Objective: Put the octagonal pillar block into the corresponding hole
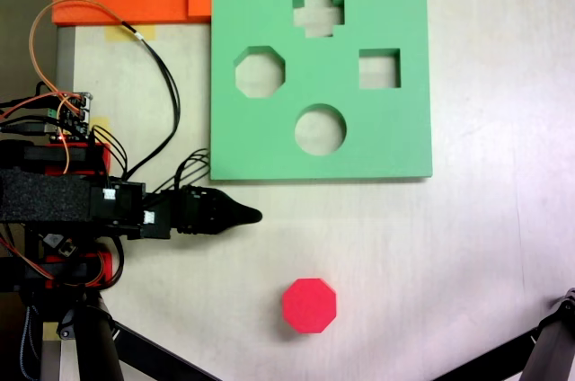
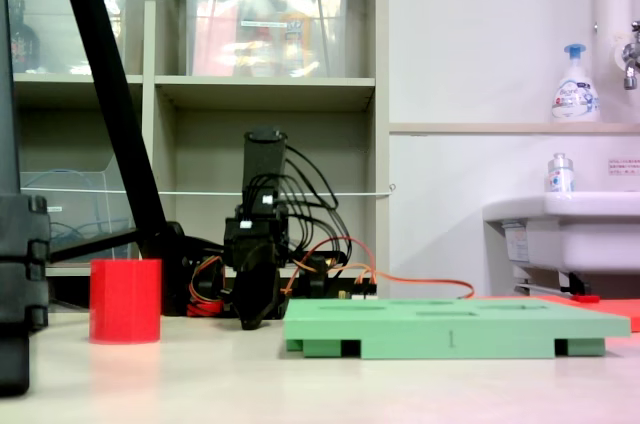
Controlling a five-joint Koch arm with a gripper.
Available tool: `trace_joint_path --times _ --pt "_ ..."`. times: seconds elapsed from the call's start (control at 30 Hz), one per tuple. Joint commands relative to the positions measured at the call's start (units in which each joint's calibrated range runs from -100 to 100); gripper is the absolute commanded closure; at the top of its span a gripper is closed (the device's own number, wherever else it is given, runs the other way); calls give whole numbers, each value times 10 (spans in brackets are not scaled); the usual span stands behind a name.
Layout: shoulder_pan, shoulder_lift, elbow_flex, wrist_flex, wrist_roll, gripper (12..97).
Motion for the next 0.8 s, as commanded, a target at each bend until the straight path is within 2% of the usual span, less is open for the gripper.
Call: trace_joint_path --times 0.0,0.77 --pt "0 -4 -9 -60 -3 581" --pt "1 -4 -9 -60 -3 592"
